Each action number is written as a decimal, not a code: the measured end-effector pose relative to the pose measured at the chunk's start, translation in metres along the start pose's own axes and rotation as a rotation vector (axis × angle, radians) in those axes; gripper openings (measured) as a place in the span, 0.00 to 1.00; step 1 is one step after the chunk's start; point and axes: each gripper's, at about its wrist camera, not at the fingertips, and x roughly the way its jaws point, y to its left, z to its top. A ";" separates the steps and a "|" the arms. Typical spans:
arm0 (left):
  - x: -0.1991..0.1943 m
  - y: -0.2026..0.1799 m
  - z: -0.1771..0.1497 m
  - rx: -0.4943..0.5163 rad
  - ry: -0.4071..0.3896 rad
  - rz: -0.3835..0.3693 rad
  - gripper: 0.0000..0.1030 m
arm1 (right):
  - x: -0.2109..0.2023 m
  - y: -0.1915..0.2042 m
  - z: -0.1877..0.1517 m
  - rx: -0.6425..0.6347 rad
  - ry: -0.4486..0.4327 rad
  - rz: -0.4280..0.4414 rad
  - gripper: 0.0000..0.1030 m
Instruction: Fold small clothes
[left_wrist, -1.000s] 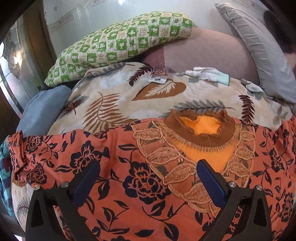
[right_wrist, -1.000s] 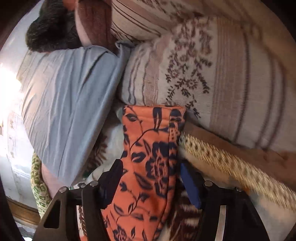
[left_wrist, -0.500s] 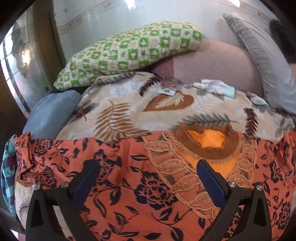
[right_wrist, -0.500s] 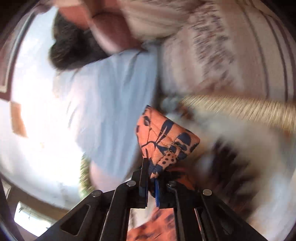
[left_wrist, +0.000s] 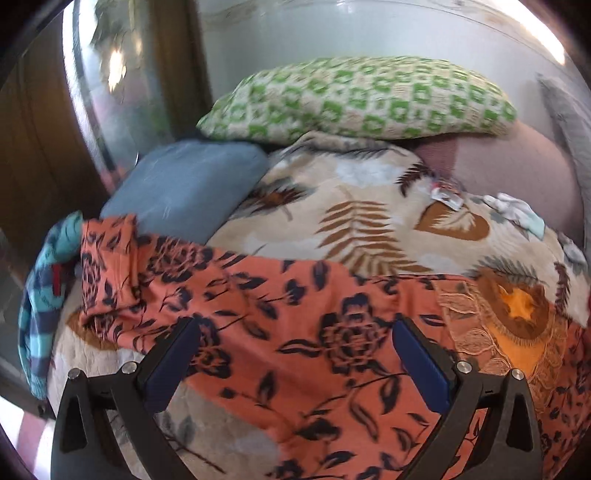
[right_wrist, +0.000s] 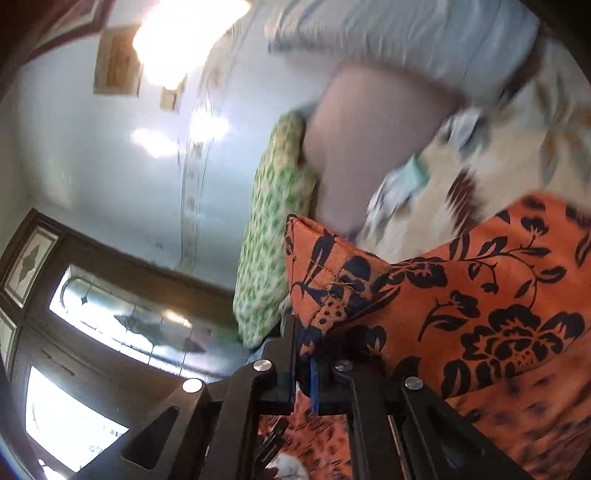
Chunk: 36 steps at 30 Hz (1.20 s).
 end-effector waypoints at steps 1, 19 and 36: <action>0.001 0.013 0.002 -0.035 -0.003 -0.010 1.00 | 0.022 0.001 -0.014 0.004 0.029 0.002 0.05; 0.012 0.027 -0.002 -0.056 0.055 -0.051 1.00 | 0.118 -0.007 -0.133 -0.156 0.446 -0.105 0.36; 0.058 -0.034 -0.031 0.054 0.273 -0.110 0.53 | -0.062 -0.114 0.022 -0.096 -0.025 -0.455 0.44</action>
